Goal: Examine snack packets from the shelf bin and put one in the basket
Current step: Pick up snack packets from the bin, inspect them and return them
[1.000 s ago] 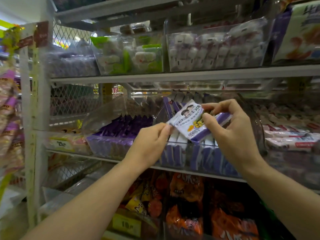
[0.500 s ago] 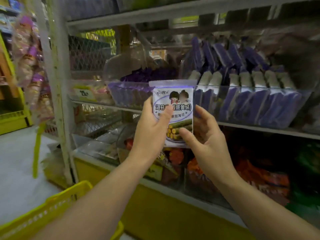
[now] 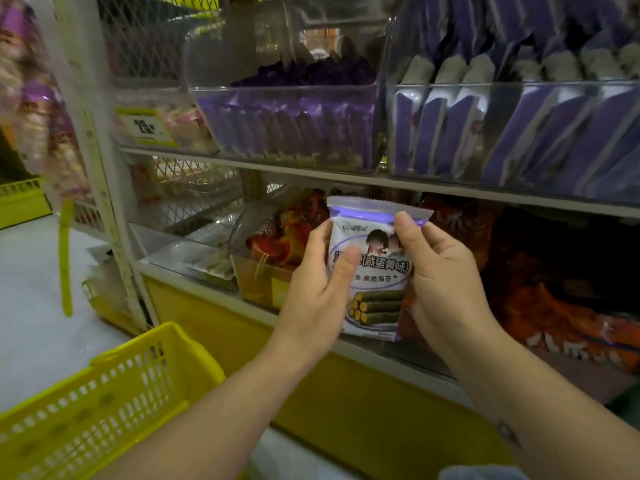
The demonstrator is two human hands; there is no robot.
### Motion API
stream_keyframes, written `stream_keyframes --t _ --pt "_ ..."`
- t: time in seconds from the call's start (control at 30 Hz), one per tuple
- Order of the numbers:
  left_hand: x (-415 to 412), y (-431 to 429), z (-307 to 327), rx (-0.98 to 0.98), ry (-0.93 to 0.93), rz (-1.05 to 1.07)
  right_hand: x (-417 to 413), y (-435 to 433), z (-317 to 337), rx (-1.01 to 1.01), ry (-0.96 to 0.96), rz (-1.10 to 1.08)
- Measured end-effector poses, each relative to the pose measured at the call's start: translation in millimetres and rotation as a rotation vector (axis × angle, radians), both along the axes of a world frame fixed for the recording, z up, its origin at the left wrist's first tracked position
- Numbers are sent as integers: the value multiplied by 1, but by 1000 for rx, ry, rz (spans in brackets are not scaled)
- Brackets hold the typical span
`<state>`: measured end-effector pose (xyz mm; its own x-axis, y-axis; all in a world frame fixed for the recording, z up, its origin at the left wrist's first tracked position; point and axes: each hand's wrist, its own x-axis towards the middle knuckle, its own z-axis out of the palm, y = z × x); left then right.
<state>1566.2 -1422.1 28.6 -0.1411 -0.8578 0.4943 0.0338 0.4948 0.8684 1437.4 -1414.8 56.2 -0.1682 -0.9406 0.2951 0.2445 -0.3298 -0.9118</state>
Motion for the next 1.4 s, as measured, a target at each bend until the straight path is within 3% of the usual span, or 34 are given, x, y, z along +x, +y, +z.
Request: stream_keyframes --t 0.27,0.7,1.03,1.23,1.4 --pt "16 -5 4 210 232 -12 2 3 -12 72 32 130" --pt "23 -2 8 362 316 8 -1 1 -13 158 -23 224" --pt "24 1 14 530 421 -33 -12 -8 -13 171 124 314" --pt "37 -6 17 578 589 -23 -23 0 -12 252 403 625" --pt "45 -10 17 631 485 -93 -23 3 -8 315 382 632"
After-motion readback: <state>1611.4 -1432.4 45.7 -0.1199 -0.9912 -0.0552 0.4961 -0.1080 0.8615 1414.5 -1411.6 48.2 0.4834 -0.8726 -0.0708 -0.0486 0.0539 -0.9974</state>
